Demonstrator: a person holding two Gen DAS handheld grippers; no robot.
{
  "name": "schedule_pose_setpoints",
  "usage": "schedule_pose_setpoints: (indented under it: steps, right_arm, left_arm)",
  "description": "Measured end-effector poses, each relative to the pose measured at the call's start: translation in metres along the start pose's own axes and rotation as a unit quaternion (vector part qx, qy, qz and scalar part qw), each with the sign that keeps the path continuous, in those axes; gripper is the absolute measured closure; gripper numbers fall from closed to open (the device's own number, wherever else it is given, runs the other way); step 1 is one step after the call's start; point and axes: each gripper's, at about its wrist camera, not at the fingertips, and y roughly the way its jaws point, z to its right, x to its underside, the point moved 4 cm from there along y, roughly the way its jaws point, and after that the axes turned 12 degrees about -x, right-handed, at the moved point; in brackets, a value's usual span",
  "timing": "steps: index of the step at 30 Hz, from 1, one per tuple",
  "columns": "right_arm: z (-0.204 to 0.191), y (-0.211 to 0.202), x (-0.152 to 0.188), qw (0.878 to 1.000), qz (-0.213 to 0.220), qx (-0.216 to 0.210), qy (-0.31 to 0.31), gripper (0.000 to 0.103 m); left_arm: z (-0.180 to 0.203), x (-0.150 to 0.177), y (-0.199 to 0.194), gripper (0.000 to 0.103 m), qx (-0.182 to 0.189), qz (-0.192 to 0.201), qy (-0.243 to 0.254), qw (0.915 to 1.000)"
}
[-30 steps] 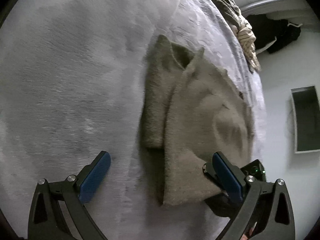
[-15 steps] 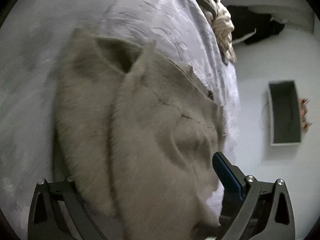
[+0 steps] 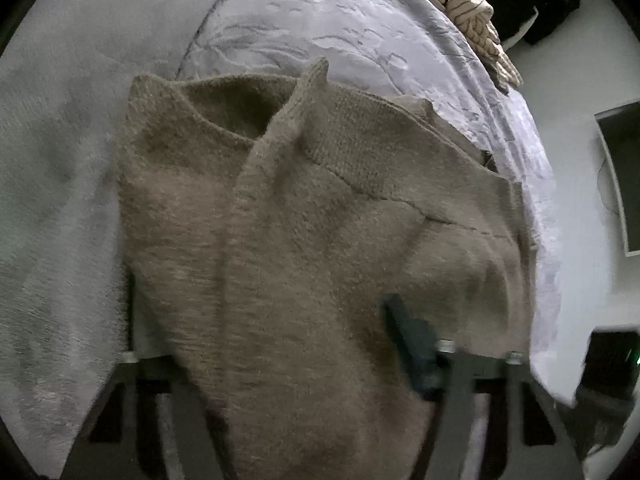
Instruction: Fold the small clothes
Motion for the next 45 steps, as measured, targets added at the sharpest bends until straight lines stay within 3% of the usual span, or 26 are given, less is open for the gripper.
schedule_pose_setpoints:
  steps: [1, 4, 6, 12, 19, 23, 27, 29, 31, 32, 36, 39, 40, 41, 43, 45]
  right_arm:
    - [-0.001, 0.008, -0.007, 1.000, -0.001, 0.007, -0.011, 0.096]
    - [0.010, 0.040, -0.002, 0.996, -0.053, 0.060, -0.036, 0.096]
    - [0.014, 0.041, -0.001, 0.997, -0.045, 0.058, -0.036, 0.096]
    - [0.028, 0.013, 0.002, 0.999, -0.037, -0.023, -0.005, 0.096]
    - [0.062, -0.061, 0.000, 0.996, 0.035, -0.078, 0.038, 0.096]
    - [0.094, -0.104, 0.002, 0.989, 0.084, -0.095, 0.078, 0.095]
    - [0.135, -0.120, 0.010, 0.981, 0.096, -0.097, 0.137, 0.093]
    - [0.153, -0.122, 0.016, 0.976, 0.092, -0.104, 0.166, 0.092]
    - [0.161, -0.122, 0.019, 0.972, 0.095, -0.116, 0.178, 0.092]
    - [0.165, -0.122, 0.020, 0.971, 0.097, -0.120, 0.181, 0.092]
    - [0.170, -0.125, 0.021, 0.969, 0.100, -0.134, 0.185, 0.092]
    - [0.180, -0.129, 0.025, 0.959, 0.121, -0.160, 0.198, 0.091]
    - [0.184, -0.134, 0.025, 0.951, 0.135, -0.182, 0.210, 0.086]
    - [0.185, -0.139, 0.027, 0.945, 0.143, -0.197, 0.217, 0.068]
    - [0.190, -0.148, 0.032, 0.928, 0.162, -0.240, 0.235, 0.037]
    - [0.192, -0.153, 0.029, 0.907, 0.176, -0.291, 0.248, 0.032]
  left_arm:
    - [0.001, -0.001, 0.001, 0.068, -0.004, 0.001, 0.001, 1.0000]
    - [-0.002, -0.002, -0.001, 0.077, 0.004, 0.006, -0.006, 1.0000]
    - [0.001, -0.003, -0.007, 0.077, 0.004, 0.016, -0.007, 0.9998]
    - [0.035, -0.010, -0.054, 0.078, 0.034, 0.068, 0.022, 0.9969]
    - [0.134, -0.023, -0.086, 0.078, 0.063, 0.106, 0.096, 0.9878]
    - [0.206, -0.014, -0.085, 0.078, 0.042, 0.122, 0.174, 0.9762]
    - [0.278, 0.009, -0.054, 0.077, 0.019, 0.107, 0.248, 0.9625]
    - [0.301, 0.019, -0.034, 0.072, -0.006, 0.100, 0.273, 0.9569]
    - [0.320, 0.031, -0.011, 0.045, -0.018, 0.087, 0.297, 0.9506]
    - [0.327, 0.036, -0.004, 0.041, -0.019, 0.087, 0.304, 0.9485]
    - [0.344, 0.055, 0.004, 0.040, -0.031, 0.093, 0.337, 0.9365]
    - [0.345, 0.064, -0.005, 0.040, -0.010, 0.095, 0.344, 0.9342]
    - [0.344, 0.065, -0.013, 0.040, -0.002, 0.102, 0.343, 0.9338]
    - [0.339, 0.066, -0.023, 0.037, 0.005, 0.111, 0.340, 0.9340]
    - [0.328, 0.061, -0.040, 0.003, 0.011, 0.130, 0.325, 0.9368]
    - [0.312, 0.052, -0.055, 0.002, 0.006, 0.160, 0.301, 0.9402]
